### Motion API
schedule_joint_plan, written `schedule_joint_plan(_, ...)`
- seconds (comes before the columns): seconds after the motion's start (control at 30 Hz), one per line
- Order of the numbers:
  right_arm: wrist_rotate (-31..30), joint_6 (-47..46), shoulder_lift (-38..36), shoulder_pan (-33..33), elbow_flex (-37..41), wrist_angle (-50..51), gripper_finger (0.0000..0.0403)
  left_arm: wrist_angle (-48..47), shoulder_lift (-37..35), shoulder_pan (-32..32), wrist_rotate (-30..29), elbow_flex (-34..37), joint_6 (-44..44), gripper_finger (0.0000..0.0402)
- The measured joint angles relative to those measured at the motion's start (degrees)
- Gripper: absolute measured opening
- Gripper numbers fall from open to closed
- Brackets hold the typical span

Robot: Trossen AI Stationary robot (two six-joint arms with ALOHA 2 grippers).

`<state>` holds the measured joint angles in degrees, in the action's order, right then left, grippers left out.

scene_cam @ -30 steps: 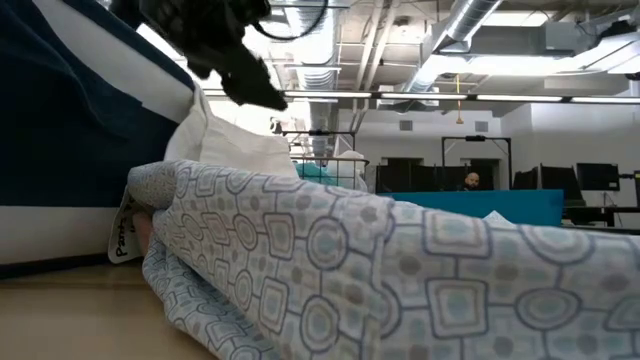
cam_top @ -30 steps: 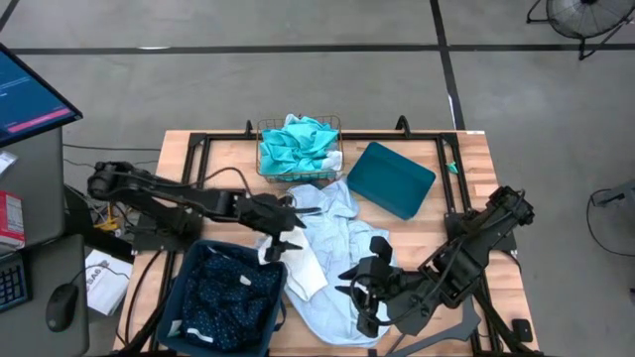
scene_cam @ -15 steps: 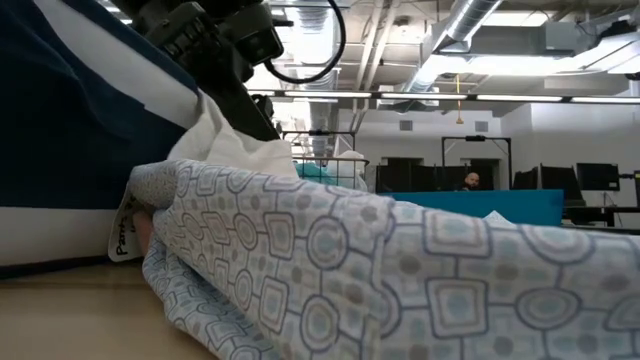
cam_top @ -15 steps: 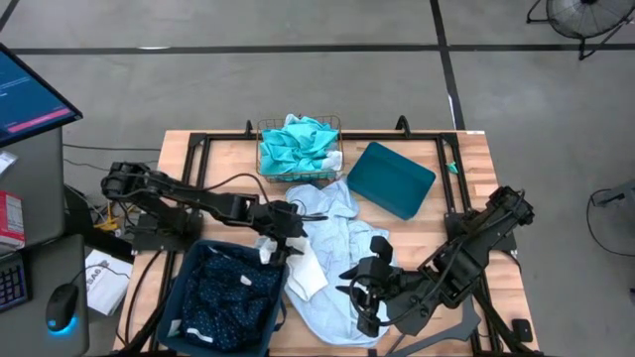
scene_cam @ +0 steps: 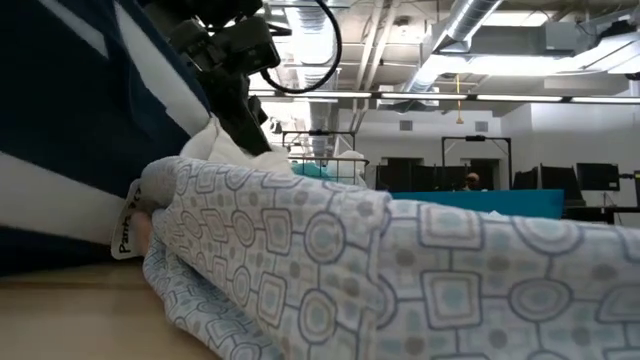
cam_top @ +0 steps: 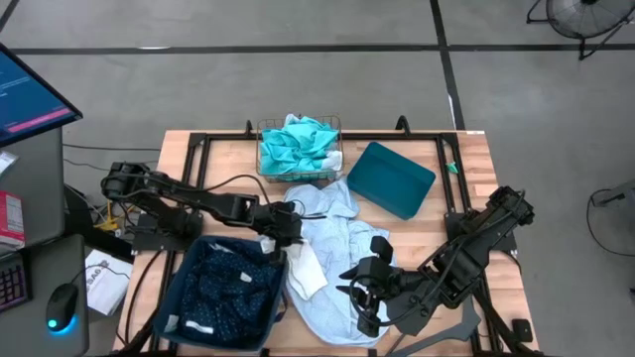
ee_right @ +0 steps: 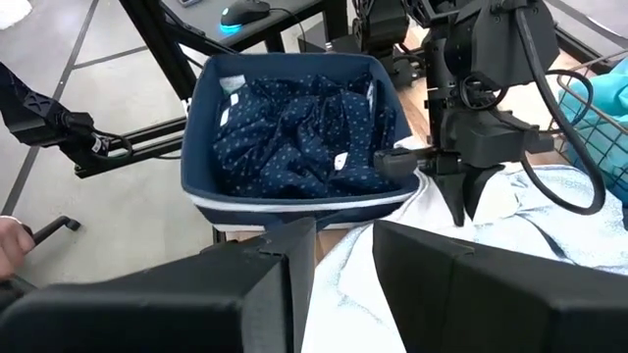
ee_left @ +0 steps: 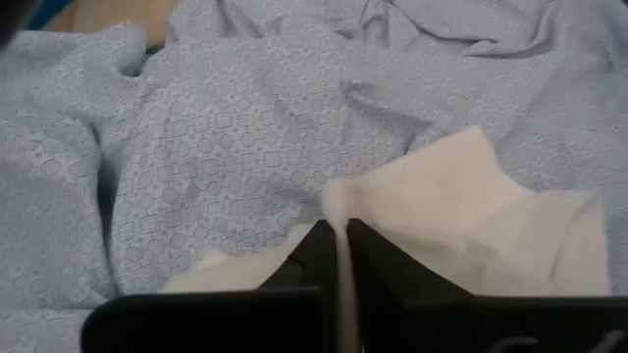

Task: Pick & Place Cloths
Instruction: Put the white shorts into the gold basket

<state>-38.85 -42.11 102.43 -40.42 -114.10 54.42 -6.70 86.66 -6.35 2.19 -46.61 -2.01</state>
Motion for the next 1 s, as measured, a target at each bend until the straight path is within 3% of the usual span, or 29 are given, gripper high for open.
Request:
schedule_joint_plan(0.33, 0.0, -0.6, 0.0, 0.0, 0.0, -0.4, 0.0102, -0.4, -8.8, 0.0, 0.0, 0.2, -1.2, 0.0000)
schedule_joint_plan(0.57, 0.0, -1.0, 0.0, 0.1, 0.0, -0.5, 0.0102, 3.4, -22.8, 1.0, -10.3, 0.1, 0.4, 0.0000)
schedule_joint_plan(0.73, -0.1, -1.0, 0.0, 0.7, 0.0, -0.6, 0.0102, 4.8, -29.5, 7.6, -17.4, -3.0, 5.8, 0.0000)
schedule_joint_plan(1.0, -0.1, 0.4, 0.0, 2.0, 0.0, -0.2, 0.0102, 4.7, -26.2, 24.3, -16.5, -11.3, 13.6, 0.0000)
